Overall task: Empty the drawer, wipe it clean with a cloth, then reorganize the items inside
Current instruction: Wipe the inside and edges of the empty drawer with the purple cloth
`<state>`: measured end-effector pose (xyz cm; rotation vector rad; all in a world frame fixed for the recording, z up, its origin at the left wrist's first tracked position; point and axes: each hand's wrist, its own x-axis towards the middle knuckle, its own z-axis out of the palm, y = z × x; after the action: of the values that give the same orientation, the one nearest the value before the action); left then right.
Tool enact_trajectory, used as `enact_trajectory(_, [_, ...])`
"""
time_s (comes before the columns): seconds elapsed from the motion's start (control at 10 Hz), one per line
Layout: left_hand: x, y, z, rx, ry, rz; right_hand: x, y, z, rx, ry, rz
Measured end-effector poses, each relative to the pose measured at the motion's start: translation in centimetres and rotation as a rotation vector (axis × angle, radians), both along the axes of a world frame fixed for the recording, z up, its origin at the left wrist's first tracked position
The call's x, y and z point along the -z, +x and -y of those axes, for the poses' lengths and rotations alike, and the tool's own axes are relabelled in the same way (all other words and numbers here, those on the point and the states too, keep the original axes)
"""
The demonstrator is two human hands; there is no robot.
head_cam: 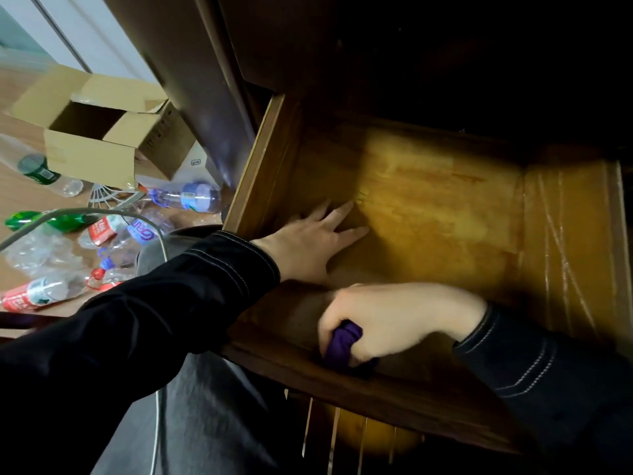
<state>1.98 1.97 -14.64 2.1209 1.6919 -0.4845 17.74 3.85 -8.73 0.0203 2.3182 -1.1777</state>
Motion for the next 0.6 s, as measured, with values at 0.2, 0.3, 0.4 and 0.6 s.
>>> enact_trajectory(0.2, [0.3, 0.0, -0.4, -0.031, -0.014, 0.003, 0.0, 0.5, -0.4, 0.071, -0.017, -0.009])
enact_trajectory(0.3, [0.3, -0.1, -0.6, -0.037, -0.025, 0.025, -0.1, 1.0, -0.8, 0.080, -0.002, -0.009])
enact_trajectory(0.4, [0.3, -0.2, -0.7, -0.031, -0.036, 0.029, 0.4, 0.8, 0.1, 0.056, 0.072, -0.004])
enact_trajectory(0.6, [0.0, -0.1, -0.8, -0.032, -0.062, 0.025, 0.4, 1.6, 0.3, 0.100, 0.080, 0.011])
